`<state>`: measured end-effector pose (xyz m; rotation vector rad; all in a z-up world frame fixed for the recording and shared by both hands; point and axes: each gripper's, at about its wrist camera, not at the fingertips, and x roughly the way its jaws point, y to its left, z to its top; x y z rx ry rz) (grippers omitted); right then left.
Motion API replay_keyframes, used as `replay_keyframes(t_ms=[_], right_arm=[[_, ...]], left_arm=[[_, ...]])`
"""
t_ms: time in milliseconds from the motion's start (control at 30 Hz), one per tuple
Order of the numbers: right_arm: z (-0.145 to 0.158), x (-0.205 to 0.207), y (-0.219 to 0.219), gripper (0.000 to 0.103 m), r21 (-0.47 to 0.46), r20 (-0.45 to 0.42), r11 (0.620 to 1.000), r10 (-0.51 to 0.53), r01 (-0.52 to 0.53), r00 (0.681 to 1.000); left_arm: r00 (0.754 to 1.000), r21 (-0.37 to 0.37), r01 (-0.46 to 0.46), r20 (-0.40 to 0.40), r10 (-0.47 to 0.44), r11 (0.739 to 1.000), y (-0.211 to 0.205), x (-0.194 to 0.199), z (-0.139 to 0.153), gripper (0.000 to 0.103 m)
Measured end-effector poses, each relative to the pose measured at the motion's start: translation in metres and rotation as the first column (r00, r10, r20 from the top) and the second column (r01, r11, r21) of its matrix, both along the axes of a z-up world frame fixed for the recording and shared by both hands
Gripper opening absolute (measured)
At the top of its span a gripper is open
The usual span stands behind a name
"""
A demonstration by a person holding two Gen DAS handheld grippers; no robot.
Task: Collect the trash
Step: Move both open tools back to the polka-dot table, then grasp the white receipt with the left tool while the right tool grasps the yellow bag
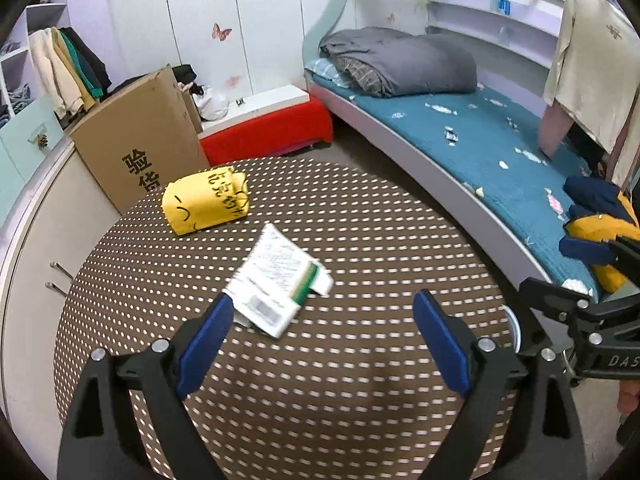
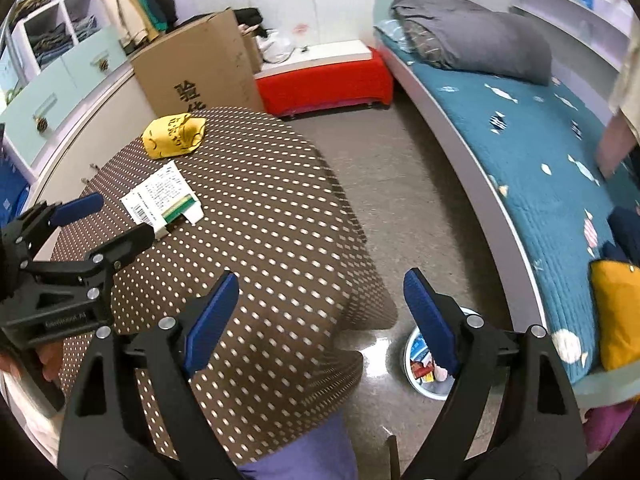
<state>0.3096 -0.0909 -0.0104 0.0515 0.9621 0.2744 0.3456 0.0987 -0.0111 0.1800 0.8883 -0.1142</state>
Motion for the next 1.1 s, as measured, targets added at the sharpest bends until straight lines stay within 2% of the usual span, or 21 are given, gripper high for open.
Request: replay_keyframes(t_ms=[167,233,300,333,367,467,567,767,933,1033,1100], right_arm=[[-0.009,0.02,0.02,0.083,-0.009,-0.022,1.0,0.029,-0.029,0.999],[-0.013,0.028,0.026,0.083,-0.009,-0.034,0.999,0.035,-0.036,0.999],[-0.018,0.037,0.032,0.083,-0.011,-0.048,0.999,0.04,-0.04,0.998],[-0.02,0.041,0.035,0.083,-0.015,-0.054,0.999,0.041,-0.041,0.998],[-0.023,0.046,0.039,0.083,-0.018,-0.06,0.999,0.041,-0.042,0.997],[-0.026,0.058,0.049,0.083,-0.022,-0.07,0.998,0.049,-0.051,0.996],[-0.022,0.066,0.063,0.083,-0.031,-0.059,0.997,0.074,-0.075,0.996],[0.006,0.083,0.113,0.083,-0.044,0.002,0.982,0.185,-0.185,0.983],[0.022,0.1,0.165,0.091,-0.072,0.045,0.949,0.31,-0.306,0.95],[0.022,0.116,0.202,0.093,-0.123,0.048,0.92,0.38,-0.372,0.924],[0.014,0.13,0.228,0.093,-0.143,0.047,0.885,0.453,-0.442,0.89]], left_arm=[[0.996,0.03,0.05,-0.072,-0.047,0.998,0.019,0.029,-0.025,0.089],[0.992,0.008,0.058,-0.112,-0.056,0.998,0.027,0.042,-0.038,0.089],[0.986,-0.055,0.08,-0.144,-0.087,0.995,0.036,0.052,-0.049,0.085],[0.981,-0.096,0.105,-0.151,-0.118,0.99,0.04,0.054,-0.052,0.057],[0.978,-0.128,0.106,-0.163,-0.126,0.986,0.046,0.058,-0.055,0.043],[0.982,-0.185,0.085,-0.152,-0.114,0.979,0.066,0.061,-0.051,0.041],[0.992,-0.186,0.051,-0.101,-0.07,0.981,0.087,0.057,-0.038,0.04],[0.996,-0.211,-0.09,-0.017,0.088,0.973,0.144,0.048,-0.011,0.04],[0.97,-0.218,-0.241,-0.01,0.245,0.946,0.191,0.048,-0.01,0.041],[0.946,-0.229,-0.319,-0.026,0.322,0.92,0.214,0.052,-0.012,0.041],[0.929,-0.219,-0.367,-0.033,0.369,0.904,0.229,0.053,-0.017,0.041]])
